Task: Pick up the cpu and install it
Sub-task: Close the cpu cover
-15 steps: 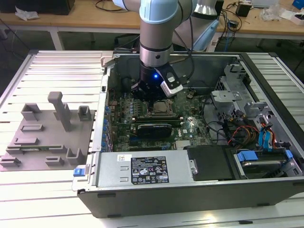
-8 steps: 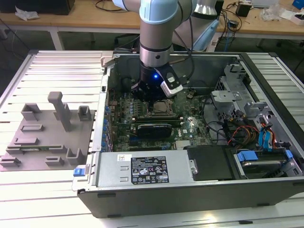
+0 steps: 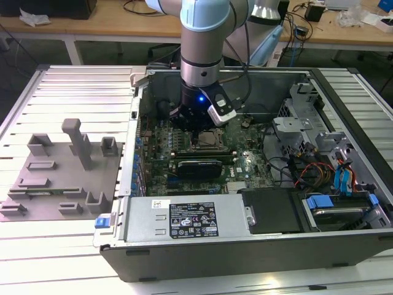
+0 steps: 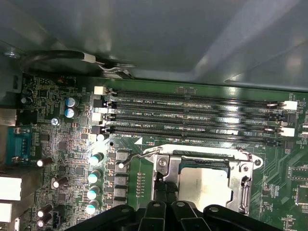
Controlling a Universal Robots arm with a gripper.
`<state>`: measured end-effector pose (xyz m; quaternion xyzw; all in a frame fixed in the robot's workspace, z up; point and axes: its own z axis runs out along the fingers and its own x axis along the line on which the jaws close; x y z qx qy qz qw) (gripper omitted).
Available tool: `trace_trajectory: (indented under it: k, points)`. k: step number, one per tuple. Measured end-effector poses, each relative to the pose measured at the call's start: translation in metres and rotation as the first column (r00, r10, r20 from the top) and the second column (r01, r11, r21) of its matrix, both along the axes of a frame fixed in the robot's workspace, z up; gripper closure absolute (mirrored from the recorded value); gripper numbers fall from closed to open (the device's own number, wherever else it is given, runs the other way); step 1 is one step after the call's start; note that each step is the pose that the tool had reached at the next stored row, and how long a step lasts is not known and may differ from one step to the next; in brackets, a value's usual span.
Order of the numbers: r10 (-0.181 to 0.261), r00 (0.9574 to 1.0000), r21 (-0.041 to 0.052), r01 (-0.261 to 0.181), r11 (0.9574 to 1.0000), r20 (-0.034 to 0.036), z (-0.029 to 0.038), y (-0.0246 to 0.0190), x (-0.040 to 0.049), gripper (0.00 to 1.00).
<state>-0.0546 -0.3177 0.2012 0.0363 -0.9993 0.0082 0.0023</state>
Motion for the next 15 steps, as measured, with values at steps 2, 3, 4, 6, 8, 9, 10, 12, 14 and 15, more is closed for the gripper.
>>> trace_trajectory:
  k: [2,3,4,6,8,9,10,12,14,15]
  points:
    - [0.0,1.0,0.0009,0.0,1.0,0.0006,0.0012,0.0001,0.0001,0.89]
    - [0.0,1.0,0.0015,0.0,1.0,0.001,0.0021,0.0002,0.0001,0.89]
    - [0.0,1.0,0.002,0.0,1.0,0.0012,0.0032,0.0003,0.0002,0.89]
    - [0.0,1.0,0.0005,0.0,1.0,0.0003,0.0058,0.0001,0.0,0.89]
    - [0.0,1.0,0.0004,0.0,1.0,0.0002,0.0067,0.0001,0.0,0.89]
    - [0.0,1.0,0.0003,0.0,1.0,0.0002,0.0068,0.0001,0.0,0.89]
    - [0.0,1.0,0.0002,0.0,1.0,0.0005,0.0068,0.0,0.0,0.89]
    - [0.0,1.0,-0.0001,0.0,1.0,0.0041,0.0064,0.0,-0.0003,0.89]
    - [0.0,1.0,0.0002,0.0,1.0,0.0078,0.005,-0.0001,-0.0008,0.89]
    - [0.0,1.0,0.0002,0.0,1.0,0.0088,0.0042,-0.0002,-0.0011,0.89]
